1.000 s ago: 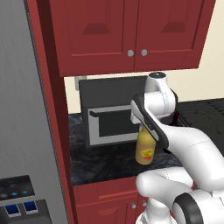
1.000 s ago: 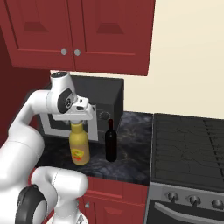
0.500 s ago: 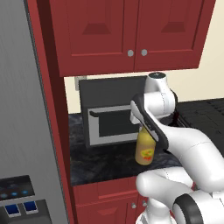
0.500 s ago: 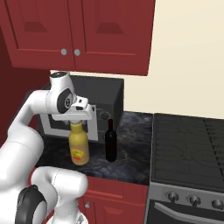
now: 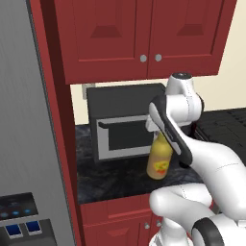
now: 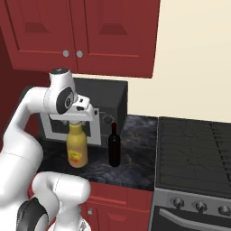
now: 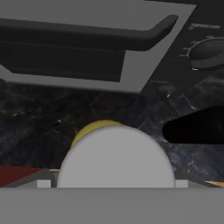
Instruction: There is a wine glass and glass cup on the dining counter. Place the wine bottle next to the wine glass and the juice bottle next to the glass cup.
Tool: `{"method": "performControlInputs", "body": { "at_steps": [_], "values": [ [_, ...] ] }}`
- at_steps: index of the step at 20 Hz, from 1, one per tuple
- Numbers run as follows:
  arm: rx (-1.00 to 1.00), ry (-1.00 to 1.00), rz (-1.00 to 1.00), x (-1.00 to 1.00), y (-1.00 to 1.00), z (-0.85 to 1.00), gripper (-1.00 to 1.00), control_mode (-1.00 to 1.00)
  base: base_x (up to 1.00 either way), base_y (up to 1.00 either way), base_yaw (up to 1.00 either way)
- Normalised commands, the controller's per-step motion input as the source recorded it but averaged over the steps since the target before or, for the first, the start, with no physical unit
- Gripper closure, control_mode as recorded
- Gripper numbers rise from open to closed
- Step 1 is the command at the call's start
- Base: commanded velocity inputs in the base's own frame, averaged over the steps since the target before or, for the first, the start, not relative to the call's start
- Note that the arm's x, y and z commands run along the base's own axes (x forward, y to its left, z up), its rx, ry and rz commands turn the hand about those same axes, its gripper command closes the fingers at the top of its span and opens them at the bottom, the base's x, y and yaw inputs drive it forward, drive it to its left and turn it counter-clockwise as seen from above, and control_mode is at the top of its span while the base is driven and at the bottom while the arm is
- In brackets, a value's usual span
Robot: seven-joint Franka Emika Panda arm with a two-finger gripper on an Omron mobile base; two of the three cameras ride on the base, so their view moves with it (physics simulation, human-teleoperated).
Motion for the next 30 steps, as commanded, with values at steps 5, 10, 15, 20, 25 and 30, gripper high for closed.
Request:
{"method": "performControlInputs", "body": {
  "at_steps": [5, 10, 15, 20, 25, 30],
  "values": [
    [0.00, -0.03, 0.00, -0.18, 0.12, 0.38, 1.00, -1.00, 0.00, 0.00, 0.00],
    [0.00, -0.05, 0.00, -0.16, 0.14, 0.30, 1.00, -1.00, 0.00, 0.00, 0.00],
    [0.00, 0.00, 0.00, -0.12, 0.09, 0.15, 1.00, -1.00, 0.00, 0.00, 0.00],
    [0.00, 0.00, 0.00, -0.07, 0.05, 0.13, 1.00, -1.00, 0.00, 0.00, 0.00],
    [0.00, 0.00, 0.00, 0.00, 0.00, 0.00, 1.00, -1.00, 0.00, 0.00, 0.00],
    [0.00, 0.00, 0.00, 0.00, 0.00, 0.00, 1.00, 1.00, 0.00, 0.00, 0.00]
  ]
}}
